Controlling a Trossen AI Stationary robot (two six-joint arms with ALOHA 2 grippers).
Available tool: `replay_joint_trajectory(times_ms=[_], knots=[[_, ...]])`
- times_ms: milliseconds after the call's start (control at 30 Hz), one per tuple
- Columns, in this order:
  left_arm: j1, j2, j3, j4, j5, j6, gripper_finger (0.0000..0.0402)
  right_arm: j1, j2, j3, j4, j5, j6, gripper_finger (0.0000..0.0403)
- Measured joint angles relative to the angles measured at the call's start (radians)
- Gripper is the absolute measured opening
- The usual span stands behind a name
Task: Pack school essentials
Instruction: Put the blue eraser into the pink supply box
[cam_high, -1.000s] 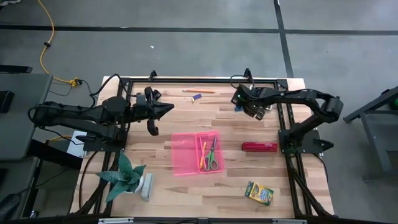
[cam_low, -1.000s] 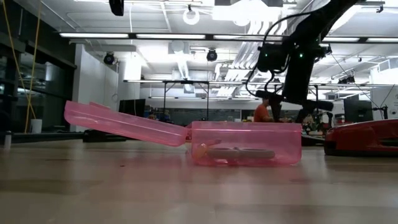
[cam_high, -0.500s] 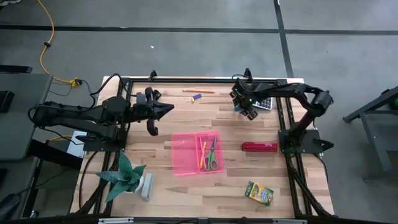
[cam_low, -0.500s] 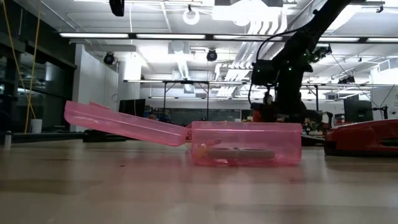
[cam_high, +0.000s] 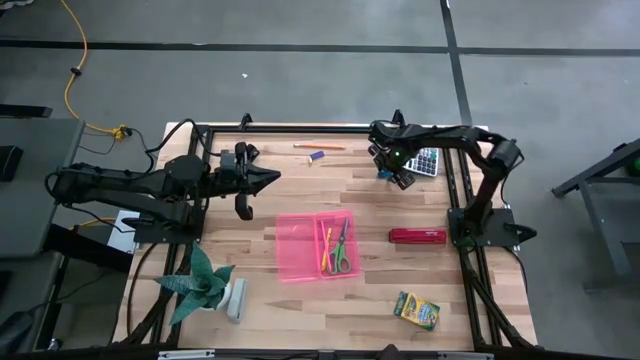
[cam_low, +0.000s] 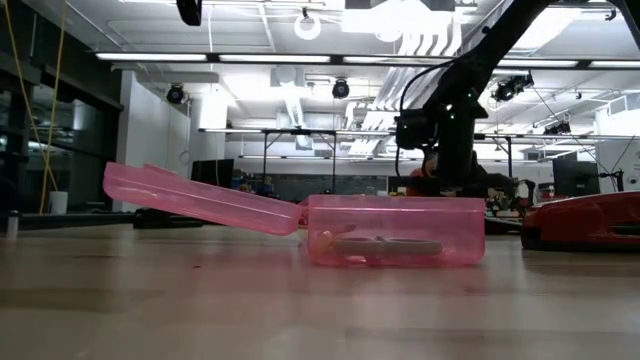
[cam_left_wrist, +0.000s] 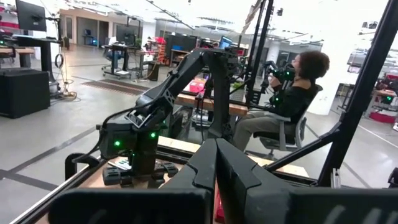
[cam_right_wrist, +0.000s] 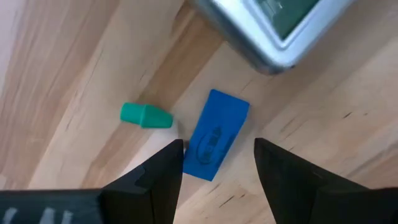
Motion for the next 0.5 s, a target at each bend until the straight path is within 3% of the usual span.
replay_joint_trajectory(times_ms=[267, 500], knots=[[0.000, 0.000, 0.000, -0.001, 0.000, 0.000, 0.0000, -0.011, 0.005, -0.001, -0.010, 0.021, 0.024, 0.0181], [0.000, 0.000, 0.000, -0.002, 0.000, 0.000, 0.0000, -0.017, 0.005, -0.003, -0.021, 0.021, 0.017, 0.0107]])
